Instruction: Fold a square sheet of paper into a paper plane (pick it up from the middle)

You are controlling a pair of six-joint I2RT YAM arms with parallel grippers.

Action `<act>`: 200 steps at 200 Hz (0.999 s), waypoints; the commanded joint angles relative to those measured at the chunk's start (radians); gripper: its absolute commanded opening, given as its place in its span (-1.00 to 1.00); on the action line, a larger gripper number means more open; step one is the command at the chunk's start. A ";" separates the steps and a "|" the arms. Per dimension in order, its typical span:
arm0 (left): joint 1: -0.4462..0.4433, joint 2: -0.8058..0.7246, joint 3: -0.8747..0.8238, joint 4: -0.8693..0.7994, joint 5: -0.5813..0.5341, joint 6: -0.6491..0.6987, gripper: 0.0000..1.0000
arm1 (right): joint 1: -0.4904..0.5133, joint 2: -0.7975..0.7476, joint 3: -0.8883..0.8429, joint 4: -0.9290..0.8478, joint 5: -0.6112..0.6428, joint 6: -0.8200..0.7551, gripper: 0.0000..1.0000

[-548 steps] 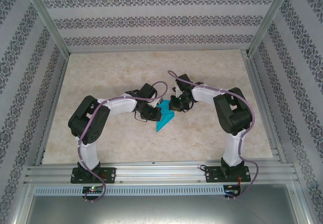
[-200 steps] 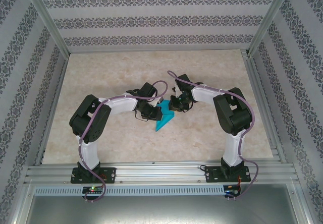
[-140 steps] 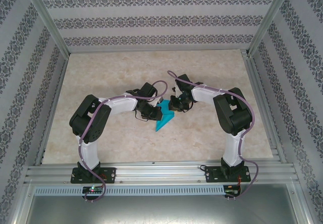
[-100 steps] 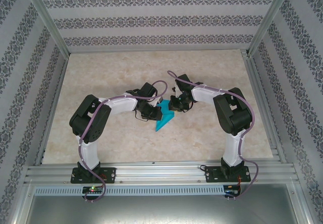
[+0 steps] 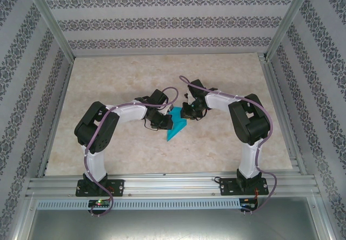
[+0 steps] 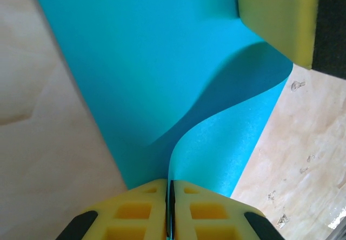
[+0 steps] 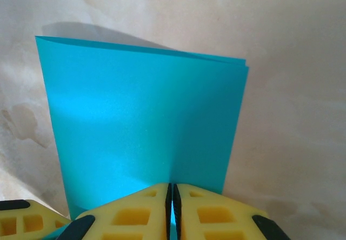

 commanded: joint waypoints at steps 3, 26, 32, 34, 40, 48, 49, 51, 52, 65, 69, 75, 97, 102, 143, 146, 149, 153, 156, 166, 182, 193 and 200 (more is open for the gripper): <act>0.010 -0.014 -0.001 0.005 -0.013 0.006 -0.75 | 0.009 0.039 -0.027 -0.036 0.048 0.001 -0.74; 0.010 -0.006 0.009 0.003 -0.012 0.010 -0.75 | 0.009 0.038 -0.033 -0.035 0.047 0.003 -0.74; 0.009 -0.003 0.009 0.002 -0.011 0.012 -0.75 | 0.009 0.036 -0.033 -0.035 0.046 0.004 -0.74; 0.010 -0.003 0.009 0.003 -0.010 0.012 -0.75 | 0.009 0.035 -0.033 -0.034 0.046 0.004 -0.74; 0.009 0.000 0.006 0.009 -0.002 0.013 -0.75 | 0.009 0.033 -0.035 -0.032 0.046 0.006 -0.73; 0.010 0.001 0.002 0.017 0.007 0.015 -0.74 | 0.009 0.032 -0.036 -0.030 0.045 0.006 -0.73; 0.010 0.001 0.003 0.018 0.007 0.014 -0.74 | 0.009 0.031 -0.036 -0.029 0.045 0.007 -0.73; 0.010 0.002 0.002 0.020 0.010 0.015 -0.74 | 0.009 0.031 -0.037 -0.029 0.043 0.007 -0.73; 0.010 0.002 0.002 0.021 0.011 0.015 -0.74 | 0.009 0.031 -0.037 -0.029 0.043 0.007 -0.73; 0.010 -0.001 0.001 0.031 0.023 0.014 -0.73 | 0.009 0.034 -0.035 -0.030 0.041 0.007 -0.73; 0.008 -0.003 0.001 0.034 0.026 0.013 -0.73 | 0.009 0.034 -0.034 -0.030 0.042 0.008 -0.73; 0.010 -0.008 0.001 0.040 0.029 0.013 -0.73 | 0.009 0.034 -0.036 -0.029 0.043 0.009 -0.73; 0.010 -0.013 0.009 0.038 0.032 0.018 -0.72 | 0.009 0.034 -0.041 -0.024 0.043 0.012 -0.73; 0.010 -0.012 0.013 0.031 0.025 0.019 -0.73 | 0.009 0.034 -0.042 -0.027 0.043 0.011 -0.73; 0.010 0.012 -0.003 0.013 -0.002 0.017 -0.74 | 0.009 0.032 -0.042 -0.029 0.046 0.010 -0.73; 0.010 0.013 -0.007 0.015 -0.002 0.018 -0.74 | 0.009 0.032 -0.041 -0.029 0.044 0.008 -0.73; 0.010 0.014 -0.011 0.019 -0.001 0.018 -0.75 | 0.009 0.033 -0.041 -0.029 0.045 0.009 -0.73; 0.010 0.015 -0.017 0.025 0.002 0.017 -0.75 | 0.009 0.033 -0.040 -0.029 0.043 0.008 -0.73; 0.010 0.017 -0.020 0.029 0.001 0.016 -0.75 | 0.009 0.033 -0.040 -0.027 0.041 0.009 -0.73; 0.010 0.019 -0.029 0.041 0.002 0.015 -0.75 | 0.008 0.033 -0.038 -0.028 0.038 0.010 -0.73; 0.009 0.032 -0.027 0.042 0.003 0.017 -0.75 | 0.009 0.029 -0.035 -0.025 0.030 0.014 -0.72; 0.010 0.042 -0.028 0.041 0.003 0.016 -0.75 | 0.008 0.017 -0.036 -0.015 0.011 0.025 -0.71; 0.010 0.045 -0.029 0.046 0.004 0.016 -0.76 | 0.005 0.004 -0.039 0.000 -0.004 0.036 -0.69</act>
